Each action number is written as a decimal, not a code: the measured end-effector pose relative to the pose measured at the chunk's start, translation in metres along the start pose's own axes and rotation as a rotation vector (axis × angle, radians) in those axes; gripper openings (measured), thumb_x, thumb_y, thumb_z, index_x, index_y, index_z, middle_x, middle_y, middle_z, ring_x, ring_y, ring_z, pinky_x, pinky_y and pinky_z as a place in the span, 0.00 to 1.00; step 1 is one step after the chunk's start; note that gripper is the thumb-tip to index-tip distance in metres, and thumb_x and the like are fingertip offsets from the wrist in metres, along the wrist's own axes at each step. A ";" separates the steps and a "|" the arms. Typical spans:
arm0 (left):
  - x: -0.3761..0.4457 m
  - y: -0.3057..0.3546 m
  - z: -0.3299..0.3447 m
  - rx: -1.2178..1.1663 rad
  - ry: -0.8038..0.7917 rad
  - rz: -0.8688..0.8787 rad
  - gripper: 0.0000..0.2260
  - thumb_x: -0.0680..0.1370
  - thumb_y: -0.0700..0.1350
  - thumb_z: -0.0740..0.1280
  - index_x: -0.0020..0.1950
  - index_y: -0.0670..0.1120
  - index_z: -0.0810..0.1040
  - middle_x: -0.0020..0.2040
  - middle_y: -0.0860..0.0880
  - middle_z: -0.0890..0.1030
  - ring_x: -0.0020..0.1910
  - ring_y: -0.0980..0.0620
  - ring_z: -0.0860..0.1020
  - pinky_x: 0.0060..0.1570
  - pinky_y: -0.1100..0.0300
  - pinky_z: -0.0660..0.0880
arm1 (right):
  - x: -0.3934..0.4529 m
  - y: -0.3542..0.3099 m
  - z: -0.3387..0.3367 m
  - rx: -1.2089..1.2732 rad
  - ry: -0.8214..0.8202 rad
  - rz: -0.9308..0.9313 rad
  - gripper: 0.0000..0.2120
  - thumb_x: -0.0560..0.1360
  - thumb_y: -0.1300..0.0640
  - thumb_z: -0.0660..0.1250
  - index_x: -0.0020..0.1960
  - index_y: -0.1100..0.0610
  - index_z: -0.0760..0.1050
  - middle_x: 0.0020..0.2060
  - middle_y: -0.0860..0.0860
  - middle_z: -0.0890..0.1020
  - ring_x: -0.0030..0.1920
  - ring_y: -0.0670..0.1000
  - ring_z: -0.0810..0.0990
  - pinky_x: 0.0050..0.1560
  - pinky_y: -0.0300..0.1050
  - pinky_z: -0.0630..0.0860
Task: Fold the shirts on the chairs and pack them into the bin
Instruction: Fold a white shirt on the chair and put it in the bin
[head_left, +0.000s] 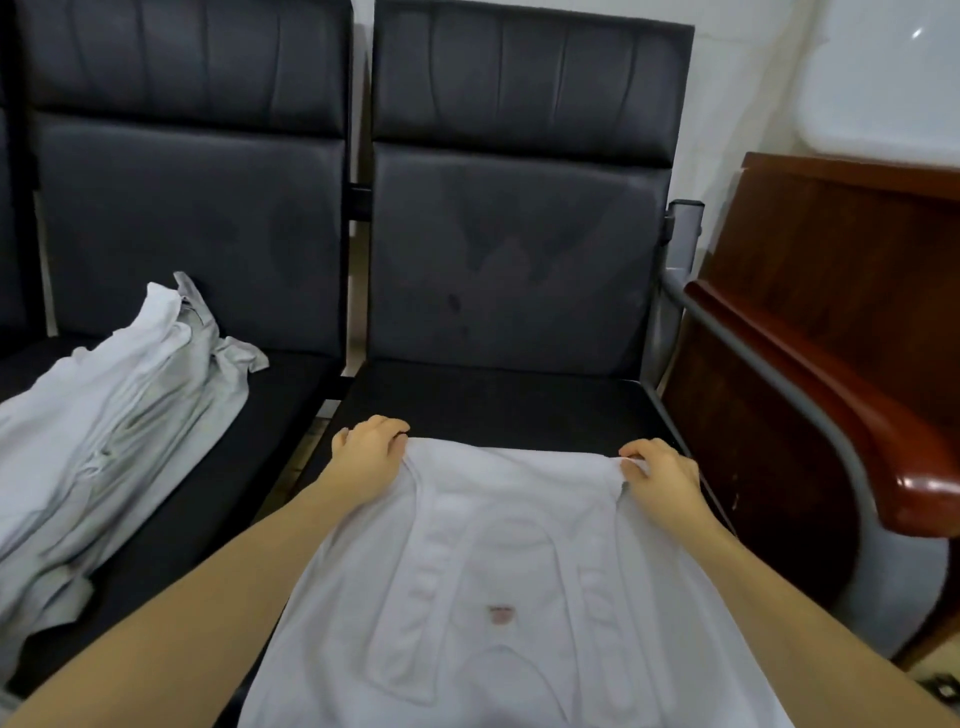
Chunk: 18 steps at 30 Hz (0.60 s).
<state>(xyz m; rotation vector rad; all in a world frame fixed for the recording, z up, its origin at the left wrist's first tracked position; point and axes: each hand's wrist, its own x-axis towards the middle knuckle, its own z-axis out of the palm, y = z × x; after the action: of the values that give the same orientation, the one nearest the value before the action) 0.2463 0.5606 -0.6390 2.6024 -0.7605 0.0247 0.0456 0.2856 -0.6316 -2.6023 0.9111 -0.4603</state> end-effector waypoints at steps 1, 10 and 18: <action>0.002 0.002 0.001 0.016 -0.029 0.008 0.14 0.82 0.47 0.55 0.67 0.51 0.72 0.66 0.51 0.70 0.66 0.50 0.67 0.71 0.49 0.52 | 0.002 0.000 0.002 -0.002 -0.026 0.007 0.10 0.80 0.56 0.60 0.58 0.53 0.76 0.56 0.50 0.76 0.59 0.52 0.73 0.64 0.45 0.60; 0.011 -0.002 0.002 -0.001 -0.015 -0.031 0.07 0.80 0.49 0.60 0.54 0.55 0.77 0.55 0.51 0.70 0.59 0.49 0.66 0.59 0.55 0.57 | 0.011 0.005 0.008 0.103 0.038 -0.012 0.07 0.79 0.59 0.62 0.44 0.52 0.76 0.45 0.50 0.71 0.53 0.51 0.68 0.53 0.42 0.56; 0.041 0.003 0.000 0.028 0.129 -0.007 0.07 0.80 0.46 0.63 0.50 0.53 0.80 0.49 0.51 0.66 0.52 0.50 0.64 0.52 0.58 0.55 | 0.045 -0.008 0.010 0.029 0.104 0.001 0.09 0.79 0.56 0.62 0.49 0.49 0.80 0.49 0.49 0.68 0.53 0.52 0.62 0.44 0.41 0.50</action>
<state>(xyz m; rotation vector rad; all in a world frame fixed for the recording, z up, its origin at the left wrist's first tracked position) 0.2797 0.5374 -0.6329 2.6001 -0.7101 0.2008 0.0877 0.2647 -0.6288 -2.5722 0.9317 -0.6089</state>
